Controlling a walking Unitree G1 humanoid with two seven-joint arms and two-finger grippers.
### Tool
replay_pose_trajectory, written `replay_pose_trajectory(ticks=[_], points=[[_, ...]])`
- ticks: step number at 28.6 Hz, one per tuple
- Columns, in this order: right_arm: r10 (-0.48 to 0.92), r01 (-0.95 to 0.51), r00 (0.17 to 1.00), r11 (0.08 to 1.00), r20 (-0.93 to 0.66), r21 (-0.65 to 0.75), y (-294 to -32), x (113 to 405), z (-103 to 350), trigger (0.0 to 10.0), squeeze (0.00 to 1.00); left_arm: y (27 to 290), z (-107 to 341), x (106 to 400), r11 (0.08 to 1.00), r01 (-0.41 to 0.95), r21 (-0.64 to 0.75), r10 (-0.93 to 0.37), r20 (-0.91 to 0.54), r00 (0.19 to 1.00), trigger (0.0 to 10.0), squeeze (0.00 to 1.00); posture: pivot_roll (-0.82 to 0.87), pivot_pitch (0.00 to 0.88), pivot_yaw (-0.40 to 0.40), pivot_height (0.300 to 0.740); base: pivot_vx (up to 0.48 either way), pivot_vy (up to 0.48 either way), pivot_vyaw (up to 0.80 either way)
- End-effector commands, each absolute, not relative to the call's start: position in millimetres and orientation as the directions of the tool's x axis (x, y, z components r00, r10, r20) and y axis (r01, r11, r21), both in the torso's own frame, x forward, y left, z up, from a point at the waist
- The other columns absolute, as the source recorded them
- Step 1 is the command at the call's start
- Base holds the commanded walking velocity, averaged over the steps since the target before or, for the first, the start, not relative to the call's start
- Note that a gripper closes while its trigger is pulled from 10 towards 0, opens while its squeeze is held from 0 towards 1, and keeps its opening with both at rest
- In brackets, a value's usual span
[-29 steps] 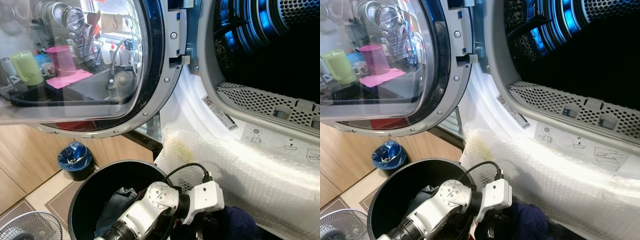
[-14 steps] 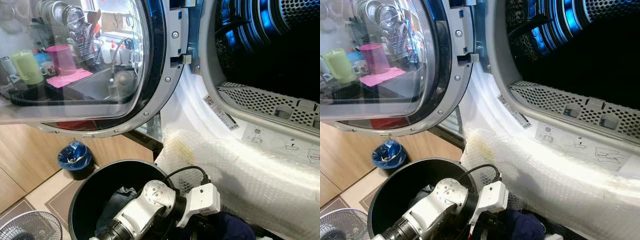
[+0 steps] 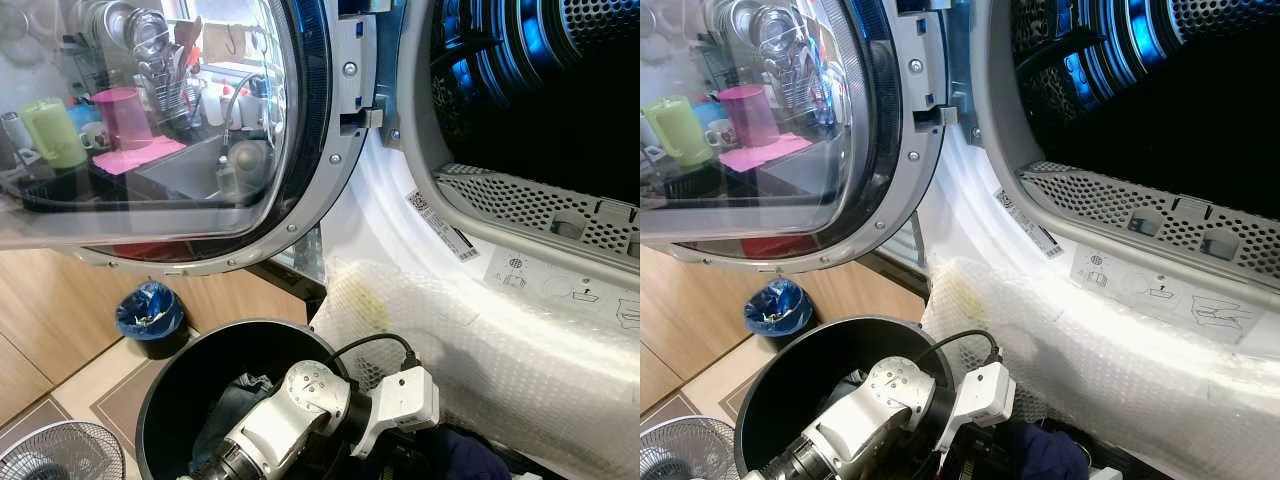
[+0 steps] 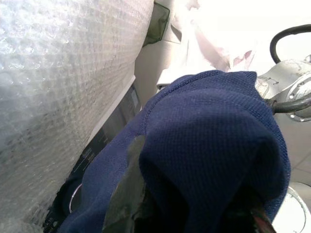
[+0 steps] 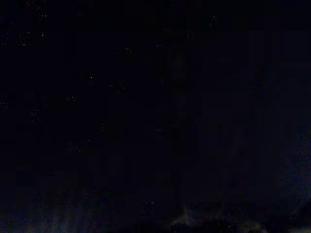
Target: Clothes washing
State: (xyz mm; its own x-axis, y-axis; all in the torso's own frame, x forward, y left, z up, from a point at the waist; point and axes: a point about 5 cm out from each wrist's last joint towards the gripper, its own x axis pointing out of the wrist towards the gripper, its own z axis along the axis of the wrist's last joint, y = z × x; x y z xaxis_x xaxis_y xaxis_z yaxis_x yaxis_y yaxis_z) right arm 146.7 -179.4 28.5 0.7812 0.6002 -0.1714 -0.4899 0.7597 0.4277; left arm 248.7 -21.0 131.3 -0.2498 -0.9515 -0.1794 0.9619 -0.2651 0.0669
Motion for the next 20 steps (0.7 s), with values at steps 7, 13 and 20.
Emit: replay_pose_trajectory(ticks=[7, 13, 20], points=[[0.610, -0.506, 0.781, 0.743, -0.132, 0.438, -175.2, 150.2, 29.1, 0.0, 0.00, -21.6, 139.9, 244.6, -0.303, 0.949, 0.090, -0.945, -0.158, -0.286, 0.0, 0.00, 0.05, 0.026, 0.068, 0.740, 0.000, 0.000, 0.00], [0.584, -0.484, 0.802, 0.759, -0.124, 0.436, -175.5, 153.1, 28.4, 0.0, 0.00, -20.5, 140.0, 244.8, -0.293, 0.953, 0.082, -0.948, -0.151, -0.279, 0.0, 0.00, 0.05, 0.037, 0.068, 0.740, 0.000, 0.000, 0.00], [0.587, -0.494, 0.805, 0.745, -0.088, 0.447, -172.3, 155.2, 32.0, 0.0, 0.00, -18.0, 138.3, 244.6, -0.285, 0.956, 0.073, -0.950, -0.154, -0.272, 0.0, 0.00, 0.05, 0.046, 0.070, 0.740, 0.000, 0.000, 0.00]])
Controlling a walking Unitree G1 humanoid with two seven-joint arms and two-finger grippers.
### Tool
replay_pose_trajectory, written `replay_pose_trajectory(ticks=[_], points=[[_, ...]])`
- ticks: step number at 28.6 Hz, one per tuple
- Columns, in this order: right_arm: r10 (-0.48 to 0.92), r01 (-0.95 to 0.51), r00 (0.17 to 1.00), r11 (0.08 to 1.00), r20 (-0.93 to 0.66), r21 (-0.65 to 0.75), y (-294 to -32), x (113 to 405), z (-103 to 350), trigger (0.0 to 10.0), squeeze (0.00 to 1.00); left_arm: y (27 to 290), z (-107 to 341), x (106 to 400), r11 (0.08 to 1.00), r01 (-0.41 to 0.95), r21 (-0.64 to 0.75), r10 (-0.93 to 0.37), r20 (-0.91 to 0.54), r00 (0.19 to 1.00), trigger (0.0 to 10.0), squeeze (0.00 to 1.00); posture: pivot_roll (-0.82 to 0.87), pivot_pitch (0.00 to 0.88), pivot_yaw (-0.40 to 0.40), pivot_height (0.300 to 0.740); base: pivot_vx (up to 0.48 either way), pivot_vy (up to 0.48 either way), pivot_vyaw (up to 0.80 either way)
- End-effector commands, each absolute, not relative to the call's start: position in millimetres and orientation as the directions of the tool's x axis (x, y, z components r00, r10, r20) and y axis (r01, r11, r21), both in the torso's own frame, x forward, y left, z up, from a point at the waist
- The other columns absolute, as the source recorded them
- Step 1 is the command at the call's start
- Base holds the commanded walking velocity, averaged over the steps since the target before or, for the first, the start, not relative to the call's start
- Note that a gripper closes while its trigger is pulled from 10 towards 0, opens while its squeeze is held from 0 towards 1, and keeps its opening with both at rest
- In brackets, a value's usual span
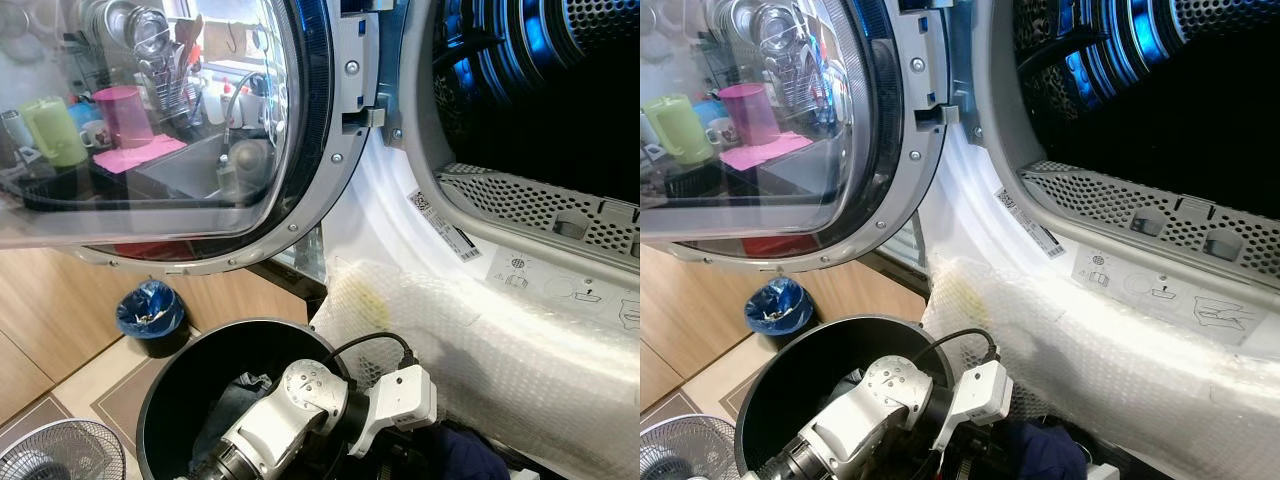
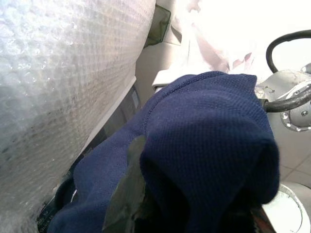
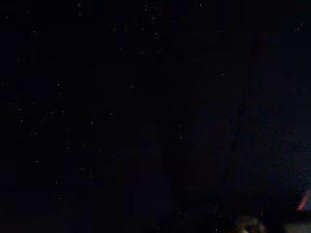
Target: Clothes washing
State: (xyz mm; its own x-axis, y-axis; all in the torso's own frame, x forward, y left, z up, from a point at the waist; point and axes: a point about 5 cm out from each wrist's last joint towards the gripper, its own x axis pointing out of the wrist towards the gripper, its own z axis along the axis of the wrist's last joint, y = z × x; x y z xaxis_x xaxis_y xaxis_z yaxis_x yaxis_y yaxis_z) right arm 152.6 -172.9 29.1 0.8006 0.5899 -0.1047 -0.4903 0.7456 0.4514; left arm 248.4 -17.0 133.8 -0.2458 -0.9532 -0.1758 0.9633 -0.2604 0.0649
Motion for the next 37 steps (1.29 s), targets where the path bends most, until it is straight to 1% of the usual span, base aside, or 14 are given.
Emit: replay_pose_trajectory(ticks=[1, 9, 11, 12, 13, 14, 15, 18, 20, 25, 26, 27, 28, 37], points=[[0.595, -0.501, 0.799, 0.740, -0.088, 0.450, -170.9, 155.2, 31.8, 0.0, 0.00, -17.5, 138.4, 244.8, -0.282, 0.956, 0.075, -0.951, -0.155, -0.268, 0.0, 0.00, 0.05, 0.054, 0.073, 0.740, 0.000, 0.000, 0.00], [0.590, -0.510, 0.806, 0.734, -0.049, 0.448, -169.0, 159.7, 36.3, 0.0, 0.00, -14.5, 140.4, 246.2, -0.265, 0.961, 0.077, -0.957, -0.143, -0.253, 0.0, 0.00, 0.06, 0.066, 0.086, 0.740, 0.000, 0.000, 0.00], [0.587, -0.510, 0.808, 0.734, -0.043, 0.449, -168.9, 159.8, 37.1, 0.0, 0.00, -13.9, 139.5, 245.4, -0.267, 0.960, 0.081, -0.956, -0.147, -0.254, 1.2, 0.00, 0.06, 0.065, 0.090, 0.740, 0.000, 0.000, 0.00], [0.588, -0.509, 0.808, 0.734, -0.044, 0.450, -168.7, 159.3, 36.7, 0.0, 0.00, -13.7, 139.4, 245.2, -0.267, 0.960, 0.082, -0.956, -0.148, -0.253, 3.7, 0.00, 0.06, 0.063, 0.091, 0.740, 0.000, 0.000, 0.00], [0.587, -0.509, 0.808, 0.733, -0.043, 0.451, -168.5, 158.6, 36.3, 0.0, 0.00, -13.3, 139.4, 245.1, -0.265, 0.961, 0.083, -0.956, -0.149, -0.251, 4.8, 0.00, 0.06, 0.061, 0.091, 0.740, 0.000, 0.000, 0.00], [0.587, -0.508, 0.809, 0.734, -0.043, 0.451, -168.4, 158.4, 36.2, 0.0, 0.00, -13.1, 139.5, 245.1, -0.263, 0.961, 0.085, -0.957, -0.149, -0.249, 4.8, 0.00, 0.06, 0.061, 0.091, 0.740, 0.000, 0.000, 0.00], [0.588, -0.510, 0.808, 0.732, -0.041, 0.452, -168.0, 158.4, 36.0, 0.0, 0.00, -12.9, 139.1, 245.2, -0.259, 0.962, 0.085, -0.958, -0.148, -0.245, 8.4, 0.00, 0.06, 0.058, 0.090, 0.740, 0.000, 0.000, 0.00], [0.598, -0.520, 0.800, 0.725, -0.039, 0.451, -167.3, 158.9, 35.7, 0.0, 0.00, -12.4, 136.9, 245.4, -0.254, 0.963, 0.085, -0.959, -0.154, -0.239, 8.7, 0.00, 0.06, 0.056, 0.090, 0.740, 0.000, 0.000, 0.00], [0.598, -0.521, 0.800, 0.728, -0.042, 0.445, -170.0, 161.4, 35.9, 0.0, 0.00, -12.6, 135.6, 244.9, -0.248, 0.965, 0.084, -0.960, -0.156, -0.233, 10.0, 0.00, 0.06, 0.045, 0.087, 0.740, 0.000, 0.000, 0.00], [0.599, -0.528, 0.800, 0.728, -0.031, 0.437, -172.5, 165.2, 39.1, 0.0, 0.00, -12.8, 136.5, 245.8, -0.229, 0.971, 0.063, -0.966, -0.140, -0.218, 10.0, 0.00, 0.06, 0.040, 0.085, 0.740, 0.000, 0.000, 0.00], [0.599, -0.529, 0.800, 0.728, -0.030, 0.437, -172.4, 165.2, 39.0, 0.0, 0.00, -12.5, 136.2, 245.6, -0.229, 0.971, 0.063, -0.966, -0.140, -0.219, 10.0, 0.10, 0.06, 0.035, 0.082, 0.740, 0.000, 0.000, 0.00], [0.600, -0.529, 0.800, 0.727, -0.030, 0.437, -172.3, 165.3, 38.9, 0.0, 0.00, -12.0, 136.0, 245.9, -0.227, 0.972, 0.064, -0.966, -0.140, -0.216, 10.0, 0.78, 0.06, 0.035, 0.082, 0.740, 0.000, 0.000, 0.00], [0.601, -0.530, 0.799, 0.726, -0.029, 0.438, -171.6, 165.4, 38.7, 0.0, 0.00, -9.9, 136.2, 246.9, -0.220, 0.974, 0.061, -0.968, -0.138, -0.211, 10.0, 1.00, 0.06, 0.031, 0.083, 0.740, 0.000, 0.000, 0.00], [0.612, -0.524, 0.787, 0.726, -0.072, 0.445, -167.0, 162.3, 27.1, 0.0, 0.00, 27.8, 149.6, 252.2, -0.245, 0.970, 0.007, -0.952, -0.191, -0.239, 10.0, 1.00, 0.08, 0.031, 0.095, 0.740, 0.000, 0.000, 0.00]])
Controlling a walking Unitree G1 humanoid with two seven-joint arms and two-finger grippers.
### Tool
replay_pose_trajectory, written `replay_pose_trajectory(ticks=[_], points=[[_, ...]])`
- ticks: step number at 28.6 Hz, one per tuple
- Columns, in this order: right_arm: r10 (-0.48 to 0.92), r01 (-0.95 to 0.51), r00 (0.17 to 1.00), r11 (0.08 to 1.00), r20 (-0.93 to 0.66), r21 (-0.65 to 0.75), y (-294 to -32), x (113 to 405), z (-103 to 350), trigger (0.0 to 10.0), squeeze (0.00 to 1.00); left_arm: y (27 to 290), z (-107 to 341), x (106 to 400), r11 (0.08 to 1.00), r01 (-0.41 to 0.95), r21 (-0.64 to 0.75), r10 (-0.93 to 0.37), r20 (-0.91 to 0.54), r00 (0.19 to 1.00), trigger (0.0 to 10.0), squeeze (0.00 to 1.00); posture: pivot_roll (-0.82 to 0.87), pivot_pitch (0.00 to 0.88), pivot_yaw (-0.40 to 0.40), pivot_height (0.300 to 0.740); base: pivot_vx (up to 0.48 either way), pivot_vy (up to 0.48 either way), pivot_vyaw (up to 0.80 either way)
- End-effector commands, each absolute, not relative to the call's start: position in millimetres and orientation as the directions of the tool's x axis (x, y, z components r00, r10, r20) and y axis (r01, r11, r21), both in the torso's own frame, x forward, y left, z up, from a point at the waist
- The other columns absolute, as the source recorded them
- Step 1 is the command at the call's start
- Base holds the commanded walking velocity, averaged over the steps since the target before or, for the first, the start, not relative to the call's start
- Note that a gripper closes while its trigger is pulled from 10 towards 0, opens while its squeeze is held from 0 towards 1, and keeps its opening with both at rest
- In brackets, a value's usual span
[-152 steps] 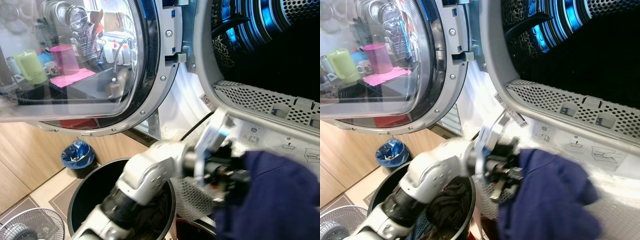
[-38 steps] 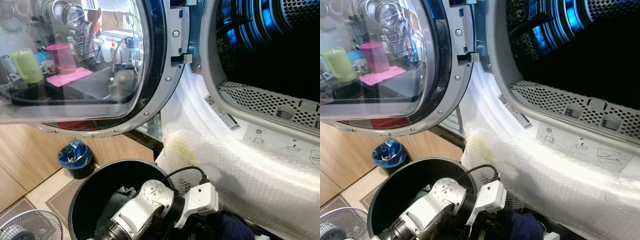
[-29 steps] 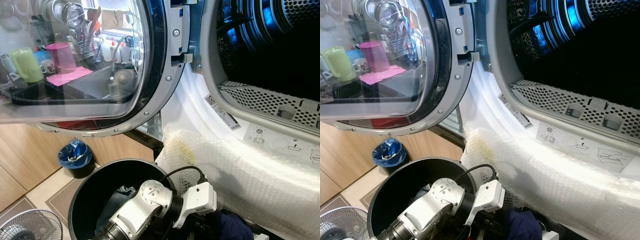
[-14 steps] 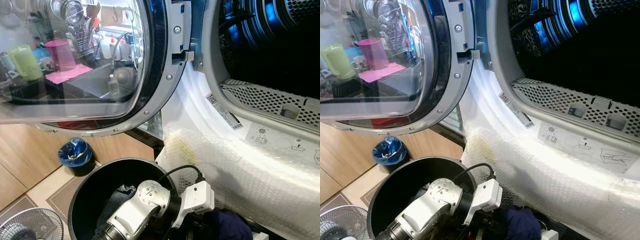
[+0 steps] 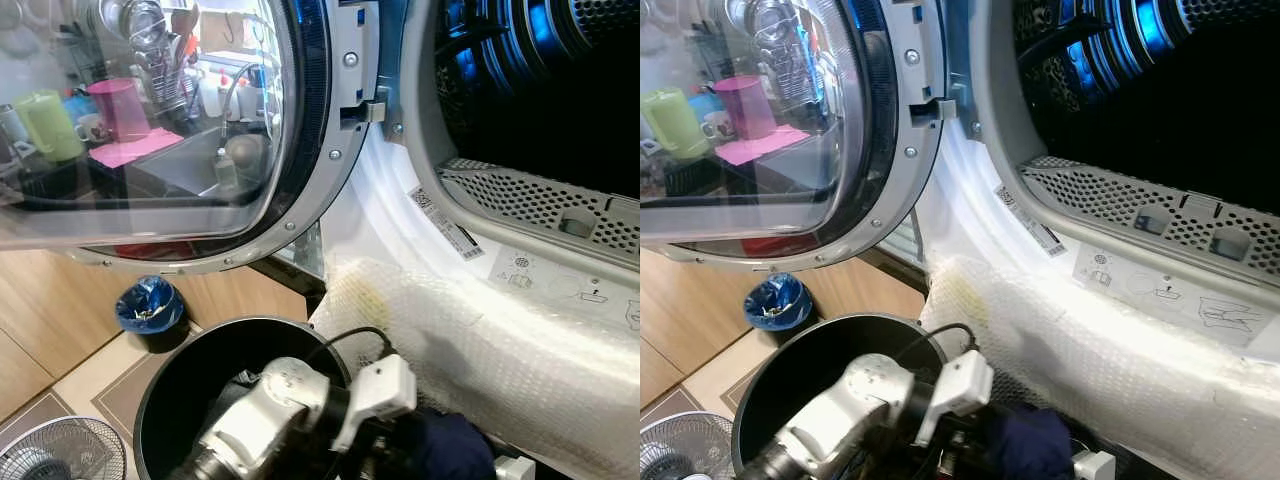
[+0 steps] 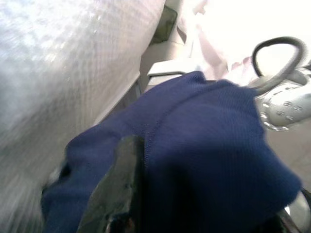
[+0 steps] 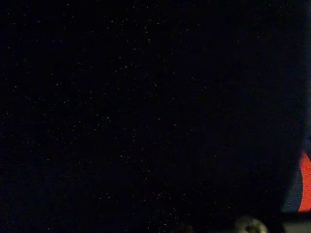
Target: Clothes washing
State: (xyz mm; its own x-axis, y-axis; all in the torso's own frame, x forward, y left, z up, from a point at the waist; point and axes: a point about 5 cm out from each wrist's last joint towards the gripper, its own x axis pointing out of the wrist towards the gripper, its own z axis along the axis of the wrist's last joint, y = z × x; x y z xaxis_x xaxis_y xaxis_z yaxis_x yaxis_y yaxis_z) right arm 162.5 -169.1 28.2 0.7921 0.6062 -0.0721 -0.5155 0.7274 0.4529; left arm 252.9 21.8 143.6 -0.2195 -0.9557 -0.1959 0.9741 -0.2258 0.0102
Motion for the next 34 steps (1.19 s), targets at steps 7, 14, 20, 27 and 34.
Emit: replay_pose_trajectory(ticks=[7, 14, 20, 27, 34], points=[[0.611, -0.520, 0.788, 0.723, -0.070, 0.455, -165.4, 160.8, 25.4, 0.0, 0.00, 62.5, 152.3, 256.0, -0.231, 0.973, 0.004, -0.924, -0.313, -0.218, 10.0, 1.00, 0.09, 0.044, 0.105, 0.740, 0.000, 0.000, 0.00], [0.607, -0.514, 0.792, 0.722, -0.068, 0.463, -164.5, 160.0, 22.6, 0.0, 0.00, 102.4, 150.5, 272.2, 0.071, 0.995, 0.067, -0.939, -0.332, 0.090, 10.0, 1.00, 0.11, 0.060, 0.107, 0.740, 0.000, 0.000, 0.00], [0.605, -0.511, 0.793, 0.724, -0.073, 0.464, -166.5, 156.6, 22.2, 0.0, 0.00, 121.3, 140.7, 270.6, 0.333, 0.942, 0.030, -0.917, -0.224, 0.331, 10.0, 1.00, 0.11, 0.079, 0.101, 0.740, 0.000, 0.000, 0.00], [0.602, -0.506, 0.794, 0.728, -0.079, 0.462, -170.6, 152.4, 22.4, 0.0, 0.00, 140.4, 131.3, 269.4, 0.538, 0.842, 0.047, -0.826, -0.170, 0.537, 10.0, 1.00, 0.12, 0.088, 0.096, 0.740, 0.000, 0.000, 0.00], [0.634, -0.544, 0.768, 0.722, -0.094, 0.429, -172.6, 143.5, 29.0, 0.0, 0.00, 166.2, 116.0, 280.5, 0.823, 0.553, 0.129, -0.547, -0.086, 0.833, 10.0, 0.00, 0.13, 0.086, 0.088, 0.740, 0.000, 0.000, 0.00]])
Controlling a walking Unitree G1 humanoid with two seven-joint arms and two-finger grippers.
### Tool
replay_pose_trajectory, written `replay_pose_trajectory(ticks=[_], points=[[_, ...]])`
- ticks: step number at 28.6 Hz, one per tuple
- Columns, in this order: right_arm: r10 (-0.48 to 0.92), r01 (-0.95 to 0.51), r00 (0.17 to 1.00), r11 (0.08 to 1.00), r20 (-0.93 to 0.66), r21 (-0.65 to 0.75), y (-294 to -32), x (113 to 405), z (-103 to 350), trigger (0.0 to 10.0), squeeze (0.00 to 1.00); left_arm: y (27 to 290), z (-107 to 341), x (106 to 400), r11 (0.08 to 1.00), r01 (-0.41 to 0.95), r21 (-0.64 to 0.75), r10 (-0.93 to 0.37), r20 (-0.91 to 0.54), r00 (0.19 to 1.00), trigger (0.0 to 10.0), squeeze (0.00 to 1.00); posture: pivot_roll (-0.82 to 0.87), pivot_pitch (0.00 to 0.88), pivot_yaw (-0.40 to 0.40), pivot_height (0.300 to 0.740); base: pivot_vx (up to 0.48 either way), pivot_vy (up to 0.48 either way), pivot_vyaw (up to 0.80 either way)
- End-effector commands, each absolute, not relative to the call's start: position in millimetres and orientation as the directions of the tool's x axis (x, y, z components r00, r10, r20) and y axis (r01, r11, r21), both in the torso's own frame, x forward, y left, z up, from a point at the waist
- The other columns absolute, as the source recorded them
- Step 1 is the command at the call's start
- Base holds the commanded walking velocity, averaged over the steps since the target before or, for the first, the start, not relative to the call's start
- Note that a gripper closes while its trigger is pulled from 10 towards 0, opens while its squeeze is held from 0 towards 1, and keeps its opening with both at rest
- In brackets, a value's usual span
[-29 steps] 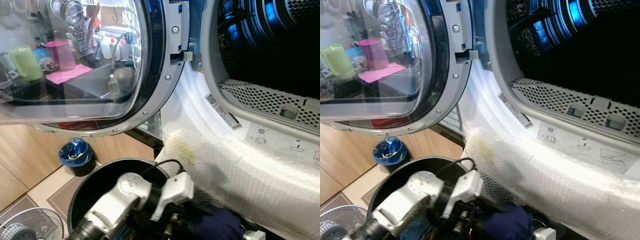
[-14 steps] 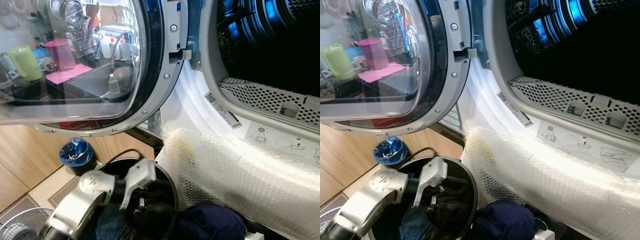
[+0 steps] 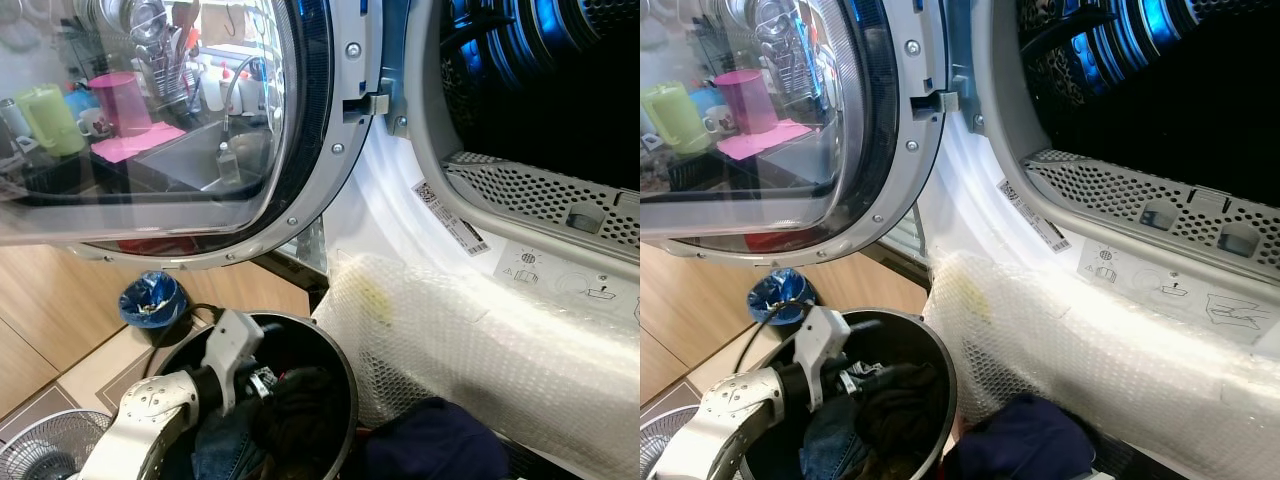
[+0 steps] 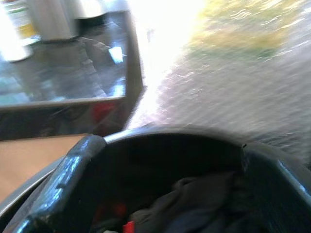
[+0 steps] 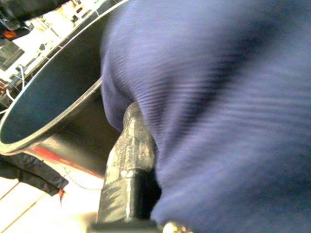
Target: Clothes washing
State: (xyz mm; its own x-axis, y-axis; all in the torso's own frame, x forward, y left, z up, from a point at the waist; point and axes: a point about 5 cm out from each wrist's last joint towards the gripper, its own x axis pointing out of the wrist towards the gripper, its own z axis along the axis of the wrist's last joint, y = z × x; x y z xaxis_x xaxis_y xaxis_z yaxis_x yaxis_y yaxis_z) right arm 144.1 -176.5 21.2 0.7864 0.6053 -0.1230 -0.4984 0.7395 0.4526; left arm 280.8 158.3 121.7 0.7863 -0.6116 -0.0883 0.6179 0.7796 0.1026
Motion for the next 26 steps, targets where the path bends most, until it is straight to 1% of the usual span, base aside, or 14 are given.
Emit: replay_pose_trajectory(ticks=[1, 3, 4, 5, 6, 9, 10, 14, 17, 20, 21, 22, 24, 26], points=[[0.650, -0.563, 0.754, 0.713, -0.094, 0.417, -172.0, 139.7, 32.6, 0.0, 0.00, 170.2, 114.3, 282.4, 0.855, 0.498, 0.146, -0.492, -0.075, 0.867, 10.0, 0.00, 0.12, 0.083, 0.083, 0.740, 0.000, 0.000, 0.00], [0.650, -0.563, 0.754, 0.713, -0.094, 0.417, -172.0, 139.7, 32.6, 0.0, 0.00, 170.2, 114.3, 282.4, 0.855, 0.498, 0.146, -0.492, -0.075, 0.867, 10.0, 0.00, 0.12, 0.083, 0.083, 0.740, 0.000, 0.000, 0.00], [0.666, -0.583, 0.740, 0.704, -0.094, 0.406, -171.0, 135.8, 36.4, 0.0, 0.00, 173.4, 113.3, 283.9, 0.878, 0.451, 0.159, -0.447, -0.061, 0.892, 10.0, 0.00, 0.13, 0.081, 0.079, 0.740, 0.000, 0.000, 0.00], [0.666, -0.583, 0.740, 0.704, -0.094, 0.406, -171.0, 135.8, 36.4, 0.0, 0.00, 173.4, 113.3, 283.9, 0.878, 0.451, 0.159, -0.447, -0.061, 0.892, 10.0, 0.00, 0.13, 0.081, 0.079, 0.740, 0.000, 0.000, 0.00], [0.692, -0.613, 0.717, 0.685, -0.087, 0.393, -168.4, 130.8, 42.7, 0.0, 0.00, 177.2, 111.4, 287.5, 0.903, 0.397, 0.166, -0.393, -0.058, 0.918, 10.0, 0.00, 0.13, 0.082, 0.074, 0.740, 0.000, 0.000, 0.00], [0.758, -0.722, 0.652, 0.617, 0.009, 0.313, -156.3, 119.2, 83.4, 0.0, 0.00, 177.8, 110.5, 296.7, 0.923, 0.342, 0.176, -0.341, -0.037, 0.939, 10.0, 0.00, 0.11, 0.067, 0.073, 0.740, 0.000, 0.000, 0.00], [0.758, -0.722, 0.652, 0.617, 0.009, 0.313, -156.3, 119.2, 83.4, 0.0, 0.00, 177.8, 110.5, 296.7, 0.923, 0.342, 0.176, -0.341, -0.037, 0.939, 10.0, 0.00, 0.11, 0.067, 0.073, 0.740, 0.000, 0.000, 0.00], [0.768, -0.768, 0.631, 0.596, 0.113, 0.237, -152.4, 110.7, 120.3, 0.0, 0.00, 172.8, 104.6, 299.4, 0.918, 0.348, 0.190, -0.348, -0.036, 0.937, 10.0, 0.00, 0.09, 0.059, 0.075, 0.740, 0.000, 0.000, 0.00], [0.748, -0.763, 0.644, 0.616, 0.159, 0.196, -157.8, 109.8, 137.5, 0.0, 0.00, 171.1, 104.2, 301.9, 0.921, 0.342, 0.188, -0.344, -0.024, 0.939, 10.0, 0.00, 0.09, 0.055, 0.075, 0.740, 0.000, 0.000, 0.00], [0.688, -0.736, 0.665, 0.669, 0.291, 0.100, -170.3, 117.2, 175.3, 0.0, 0.00, 167.3, 101.3, 303.5, 0.917, 0.351, 0.191, -0.353, -0.024, 0.935, 10.0, 0.00, 0.08, 0.048, 0.076, 0.740, 0.000, 0.000, 0.00], [0.657, -0.720, 0.660, 0.692, 0.364, 0.056, -176.5, 121.4, 193.6, 0.0, 0.00, 166.1, 99.8, 303.6, 0.915, 0.356, 0.192, -0.358, -0.027, 0.933, 10.0, 0.00, 0.07, 0.045, 0.078, 0.740, 0.000, 0.000, 0.00], [0.657, -0.720, 0.660, 0.692, 0.364, 0.056, -176.5, 121.4, 193.6, 0.0, 0.00, 166.1, 99.8, 303.6, 0.915, 0.356, 0.192, -0.358, -0.027, 0.933, 10.0, 0.00, 0.07, 0.045, 0.078, 0.740, 0.000, 0.000, 0.00], [0.617, -0.695, 0.643, 0.719, 0.452, 0.007, -184.1, 126.0, 216.8, 0.0, 0.00, 164.8, 97.9, 303.4, 0.912, 0.361, 0.193, -0.362, -0.031, 0.932, 10.0, 0.00, 0.06, 0.039, 0.079, 0.740, 0.000, 0.000, 0.00], [0.605, -0.685, 0.640, 0.728, 0.473, -0.004, -185.9, 126.7, 223.8, 0.0, 0.00, 164.4, 97.0, 303.7, 0.912, 0.361, 0.194, -0.362, -0.030, 0.932, 10.0, 0.00, 0.06, 0.039, 0.079, 0.740, 0.000, 0.000, 0.00]])
